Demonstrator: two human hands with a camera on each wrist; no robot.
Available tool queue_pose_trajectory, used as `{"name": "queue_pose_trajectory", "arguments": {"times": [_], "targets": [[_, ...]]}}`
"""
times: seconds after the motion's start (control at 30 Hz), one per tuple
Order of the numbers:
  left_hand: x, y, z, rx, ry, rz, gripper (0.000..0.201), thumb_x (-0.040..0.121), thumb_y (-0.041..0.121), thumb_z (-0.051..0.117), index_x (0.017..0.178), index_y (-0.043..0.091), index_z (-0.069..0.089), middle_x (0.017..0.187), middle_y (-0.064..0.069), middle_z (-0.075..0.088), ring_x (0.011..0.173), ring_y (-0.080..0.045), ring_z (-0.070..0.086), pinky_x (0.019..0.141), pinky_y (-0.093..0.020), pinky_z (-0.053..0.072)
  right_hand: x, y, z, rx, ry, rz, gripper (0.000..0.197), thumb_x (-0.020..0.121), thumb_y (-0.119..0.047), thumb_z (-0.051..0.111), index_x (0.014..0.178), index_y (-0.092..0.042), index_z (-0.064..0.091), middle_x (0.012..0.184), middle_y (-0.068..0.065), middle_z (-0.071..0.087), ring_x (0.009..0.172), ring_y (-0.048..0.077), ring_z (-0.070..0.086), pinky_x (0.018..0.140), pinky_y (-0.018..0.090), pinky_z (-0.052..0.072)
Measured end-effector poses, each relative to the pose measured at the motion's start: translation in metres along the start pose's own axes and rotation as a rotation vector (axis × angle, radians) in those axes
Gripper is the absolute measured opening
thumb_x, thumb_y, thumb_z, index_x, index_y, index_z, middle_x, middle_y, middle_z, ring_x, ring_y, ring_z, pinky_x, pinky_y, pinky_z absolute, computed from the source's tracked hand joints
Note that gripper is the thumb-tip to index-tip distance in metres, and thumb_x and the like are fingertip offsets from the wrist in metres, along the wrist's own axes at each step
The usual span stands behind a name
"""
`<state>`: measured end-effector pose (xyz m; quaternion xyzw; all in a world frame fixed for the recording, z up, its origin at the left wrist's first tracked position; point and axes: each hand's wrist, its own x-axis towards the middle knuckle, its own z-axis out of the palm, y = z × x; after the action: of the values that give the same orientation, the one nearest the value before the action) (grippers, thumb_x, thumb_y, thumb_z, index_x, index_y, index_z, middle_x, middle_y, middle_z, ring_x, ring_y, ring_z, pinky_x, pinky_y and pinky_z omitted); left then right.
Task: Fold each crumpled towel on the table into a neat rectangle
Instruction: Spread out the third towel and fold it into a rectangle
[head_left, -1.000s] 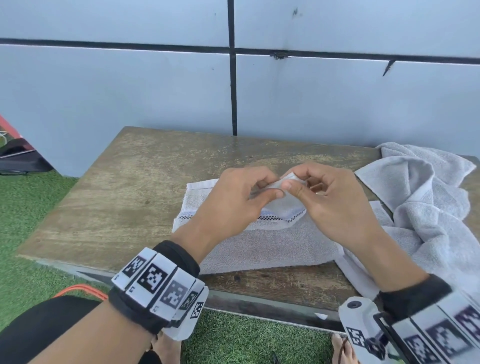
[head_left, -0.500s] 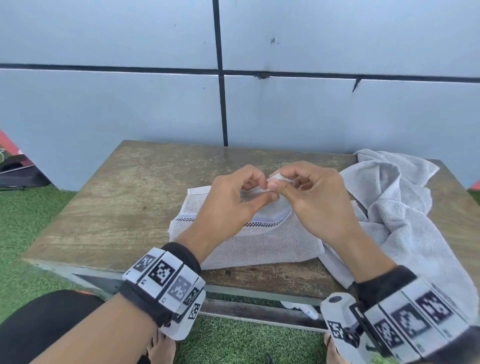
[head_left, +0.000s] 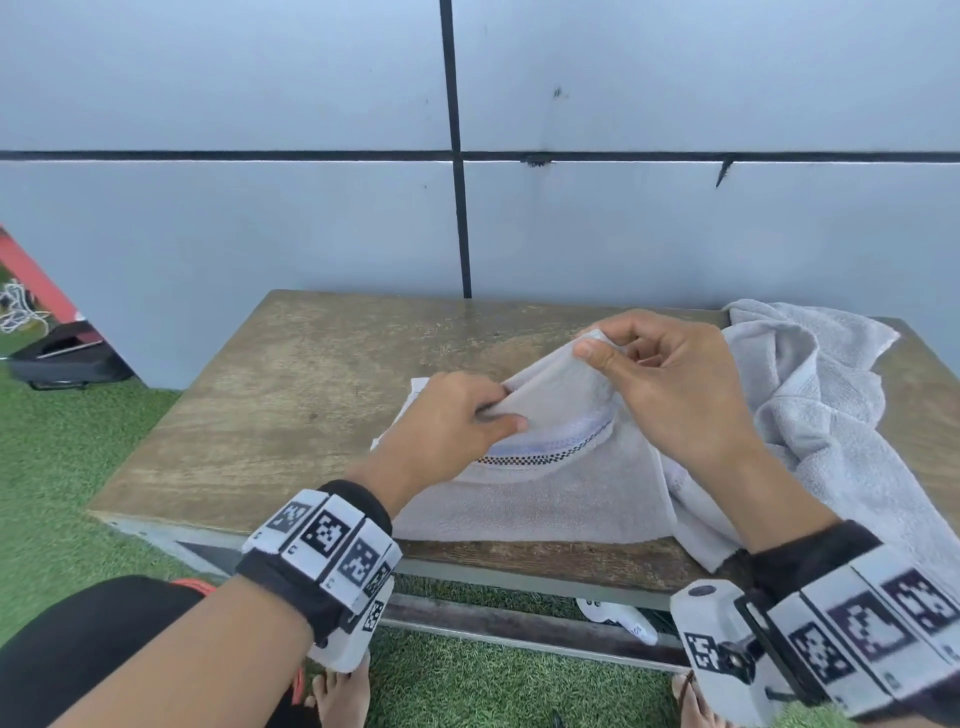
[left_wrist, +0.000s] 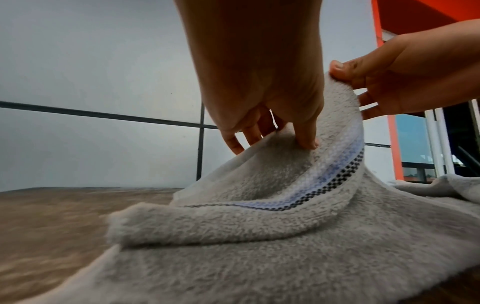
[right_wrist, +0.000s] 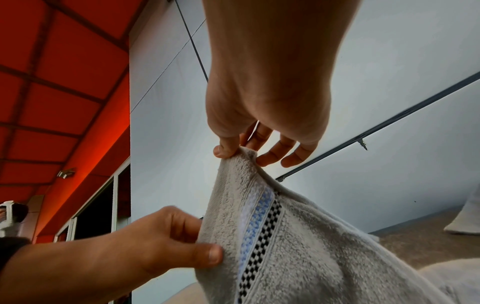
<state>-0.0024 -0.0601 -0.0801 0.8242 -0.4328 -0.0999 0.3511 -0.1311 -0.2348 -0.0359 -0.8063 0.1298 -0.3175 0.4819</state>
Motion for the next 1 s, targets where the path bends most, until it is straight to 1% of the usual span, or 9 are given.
{"name": "queue_pose_trajectory", "arguments": {"times": [0.1,0.17,0.27,0.37,0.47,0.67,0.8,0.93,1.0], "targets": [[-0.010,-0.016,-0.021,0.091,-0.015,-0.104,0.029,0.090,0.035,0.073,0.074,0.010,0.071,0.087,-0.006,0.071,0.069,-0.022,0.061,0.064,-0.036,0.050,0.005,0.001,-0.005,0.006,0.057,0.011,0.013,0.084,-0.026,0.079,0.075,-0.032,0.074,0.057,-0.020,0.063,0.052,0.006,0.047,0.053,0.017,0.041],[-0.018,-0.022,-0.039,0.168,-0.020,-0.155,0.021,0.090,0.037,0.071,0.085,0.017,0.076,0.090,0.005,0.071,0.079,-0.019,0.065,0.073,-0.038,0.054,0.008,0.000,-0.007,0.027,0.088,0.044,0.016,0.085,-0.026,0.079,0.072,-0.034,0.072,0.053,-0.019,0.061,0.046,0.003,0.045,0.047,0.016,0.040],[-0.029,-0.031,-0.068,0.229,-0.019,-0.213,0.011,0.091,0.035,0.071,0.082,0.029,0.073,0.089,0.009,0.072,0.071,-0.010,0.066,0.065,-0.034,0.055,0.010,-0.002,-0.010,0.061,0.126,0.080,0.014,0.085,-0.027,0.079,0.073,-0.031,0.073,0.053,-0.020,0.061,0.046,0.003,0.045,0.053,0.023,0.042],[-0.035,-0.034,-0.091,0.307,-0.009,-0.230,0.007,0.091,0.033,0.070,0.089,0.027,0.073,0.092,0.011,0.072,0.079,-0.022,0.069,0.074,-0.042,0.057,0.013,-0.004,-0.009,0.076,0.130,0.096,0.008,0.086,-0.026,0.077,0.079,-0.023,0.076,0.049,-0.022,0.057,0.043,0.002,0.044,0.055,0.023,0.038],[-0.039,-0.027,-0.108,0.432,-0.003,-0.218,0.009,0.094,0.028,0.067,0.098,0.021,0.071,0.094,0.004,0.070,0.085,-0.024,0.065,0.074,-0.034,0.050,0.017,-0.006,-0.008,0.090,0.154,0.098,0.010,0.086,-0.028,0.078,0.077,-0.025,0.074,0.053,-0.023,0.061,0.046,0.000,0.049,0.057,0.025,0.045],[-0.059,-0.031,-0.132,0.428,0.046,-0.185,0.028,0.094,0.029,0.065,0.076,0.044,0.049,0.082,0.013,0.060,0.080,-0.017,0.059,0.076,-0.042,0.051,0.026,-0.001,-0.010,0.074,0.193,0.100,0.017,0.083,-0.031,0.080,0.070,-0.033,0.070,0.068,-0.017,0.065,0.062,0.002,0.056,0.076,0.027,0.050],[-0.070,-0.029,-0.138,0.379,0.138,-0.116,0.018,0.094,0.027,0.067,0.080,0.032,0.057,0.078,0.011,0.060,0.077,-0.018,0.059,0.076,-0.040,0.051,0.026,0.001,-0.009,0.054,0.187,0.118,0.015,0.084,-0.032,0.080,0.072,-0.032,0.071,0.073,-0.015,0.067,0.069,0.005,0.060,0.083,0.032,0.053],[-0.082,-0.026,-0.144,0.330,0.195,-0.096,0.012,0.093,0.022,0.070,0.086,0.013,0.069,0.083,0.003,0.069,0.084,-0.015,0.063,0.080,-0.024,0.050,0.026,0.002,-0.009,0.036,0.198,0.151,0.011,0.083,-0.035,0.080,0.076,-0.031,0.072,0.079,-0.012,0.069,0.077,0.008,0.062,0.089,0.037,0.054],[-0.087,-0.029,-0.146,0.329,0.214,-0.099,0.011,0.092,0.022,0.071,0.086,0.013,0.071,0.083,0.004,0.070,0.084,-0.015,0.065,0.082,-0.032,0.053,0.024,0.000,-0.009,0.040,0.193,0.161,0.010,0.083,-0.034,0.080,0.078,-0.030,0.072,0.081,-0.012,0.069,0.078,0.009,0.062,0.089,0.037,0.054]]}}
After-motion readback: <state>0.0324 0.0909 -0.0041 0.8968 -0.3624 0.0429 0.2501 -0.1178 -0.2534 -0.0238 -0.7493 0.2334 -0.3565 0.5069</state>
